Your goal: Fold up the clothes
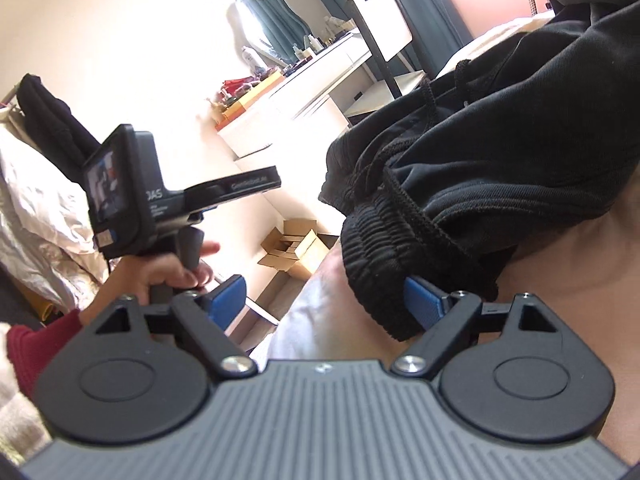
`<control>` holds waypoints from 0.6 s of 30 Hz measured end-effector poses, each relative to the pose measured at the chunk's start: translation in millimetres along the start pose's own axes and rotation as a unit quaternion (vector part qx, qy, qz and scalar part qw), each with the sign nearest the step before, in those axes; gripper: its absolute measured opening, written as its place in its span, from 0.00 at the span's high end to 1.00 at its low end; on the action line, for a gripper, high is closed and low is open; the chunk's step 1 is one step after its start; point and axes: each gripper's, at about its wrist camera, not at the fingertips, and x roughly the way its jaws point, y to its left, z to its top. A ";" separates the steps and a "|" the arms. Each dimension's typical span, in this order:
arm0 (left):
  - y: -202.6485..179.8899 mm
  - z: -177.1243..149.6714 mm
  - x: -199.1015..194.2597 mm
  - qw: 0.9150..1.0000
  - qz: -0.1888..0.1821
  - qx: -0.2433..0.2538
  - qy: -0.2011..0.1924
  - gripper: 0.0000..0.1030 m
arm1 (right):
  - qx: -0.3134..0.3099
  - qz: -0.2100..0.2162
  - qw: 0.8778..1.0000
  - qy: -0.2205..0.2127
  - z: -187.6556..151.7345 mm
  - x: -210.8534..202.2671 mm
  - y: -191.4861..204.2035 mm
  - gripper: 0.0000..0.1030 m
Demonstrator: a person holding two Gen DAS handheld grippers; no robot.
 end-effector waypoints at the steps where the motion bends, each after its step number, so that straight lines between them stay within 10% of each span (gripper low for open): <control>1: -1.2 -0.6 -18.4 1.000 -0.005 -0.004 -0.007 0.09 | -0.013 -0.004 1.000 -0.005 1.2 -7.5 1.8 0.15; 18: -189.7 -0.5 -318.2 0.965 -0.220 -0.047 -0.134 0.07 | -0.140 -0.179 0.955 -0.190 30.1 -277.7 -55.1 0.15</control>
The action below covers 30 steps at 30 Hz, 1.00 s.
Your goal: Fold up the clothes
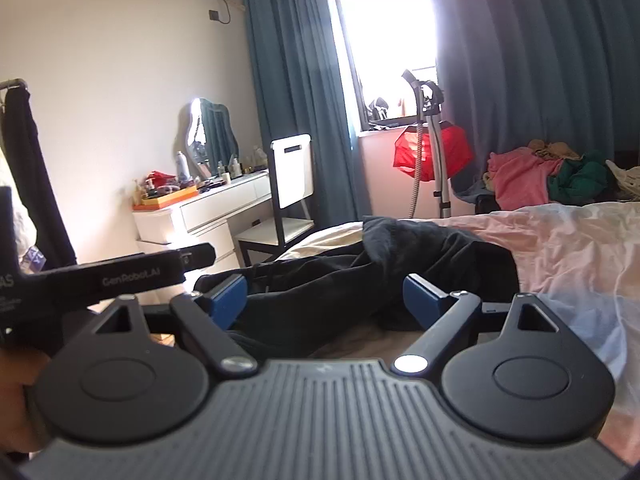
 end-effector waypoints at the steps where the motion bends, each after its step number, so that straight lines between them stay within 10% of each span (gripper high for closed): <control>1: -14.9 -6.6 -5.3 1.000 -0.008 0.006 -0.004 0.07 | 0.001 -0.009 1.000 -0.003 -2.7 -10.5 -11.5 0.15; 9: -60.0 -80.2 -9.8 0.998 -0.014 0.058 0.003 0.05 | 0.007 -0.076 0.997 -0.020 -47.5 -33.6 -70.0 0.15; 30: -37.2 -96.8 42.0 0.998 0.020 0.024 0.061 0.05 | 0.042 -0.097 0.994 -0.020 -68.4 -34.4 -85.9 0.15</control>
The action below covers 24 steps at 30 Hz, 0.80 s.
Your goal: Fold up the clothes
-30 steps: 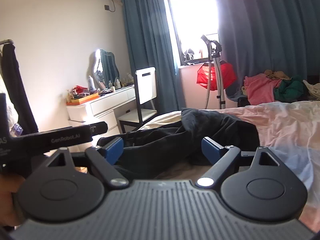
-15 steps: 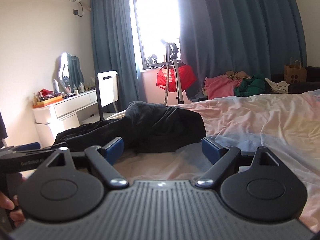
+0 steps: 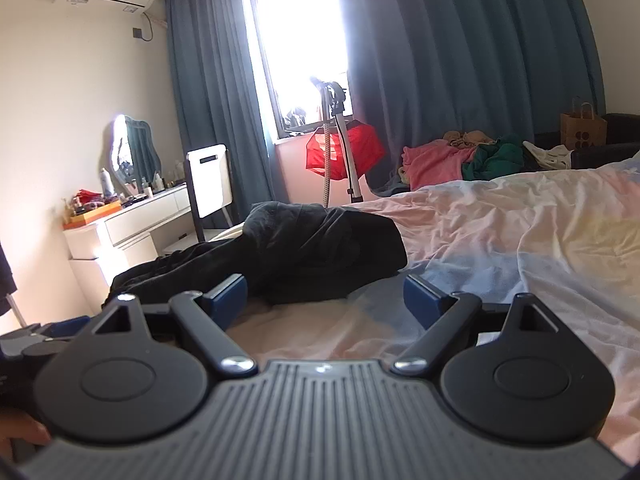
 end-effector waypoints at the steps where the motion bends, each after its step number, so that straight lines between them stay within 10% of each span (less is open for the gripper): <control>1: 0.4 1.8 5.1 1.000 -0.008 -0.002 0.011 0.05 | 0.002 -0.001 1.000 0.001 0.0 -0.9 -0.5 0.15; 8: 23.4 49.2 69.2 0.996 -0.009 -0.058 0.059 0.05 | 0.028 -0.019 0.999 0.006 -1.8 -5.6 -16.2 0.15; 15: 39.5 132.6 177.4 0.996 -0.013 -0.080 0.024 0.08 | 0.095 -0.036 0.994 0.029 -2.9 13.4 -42.4 0.15; 24: 33.9 186.3 357.4 0.955 -0.073 -0.274 0.087 0.12 | 0.180 -0.057 0.980 0.062 -13.8 68.7 -87.0 0.15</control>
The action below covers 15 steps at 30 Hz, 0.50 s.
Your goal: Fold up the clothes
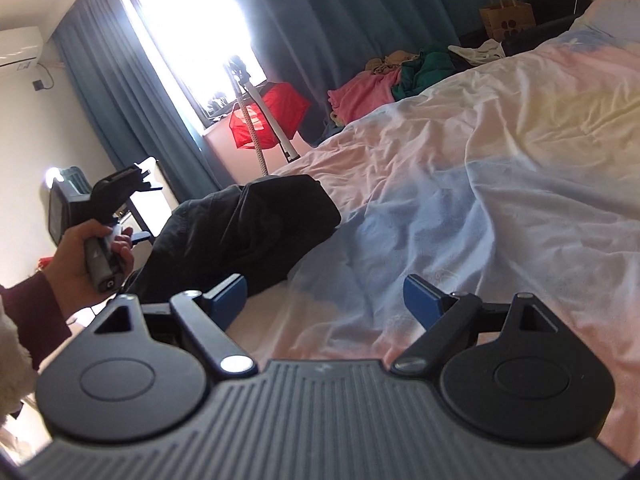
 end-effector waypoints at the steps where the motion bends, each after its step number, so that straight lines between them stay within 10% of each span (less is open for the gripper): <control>1: -4.7 0.7 12.9 1.000 0.010 0.001 -0.001 0.12 | 0.008 -0.006 1.000 -0.002 0.3 4.3 -5.8 0.15; 4: -22.5 -0.4 41.4 0.999 0.022 0.033 0.008 0.20 | 0.053 -0.018 0.998 0.008 -2.6 16.5 -28.4 0.15; 9: -66.4 -13.0 61.6 0.987 0.042 0.155 0.023 0.86 | 0.106 -0.023 0.994 0.019 -3.2 29.6 -51.3 0.15; 15: -109.6 -48.8 -11.7 0.959 0.015 0.279 -0.044 0.97 | 0.122 -0.013 0.993 0.000 -4.7 19.6 -54.6 0.15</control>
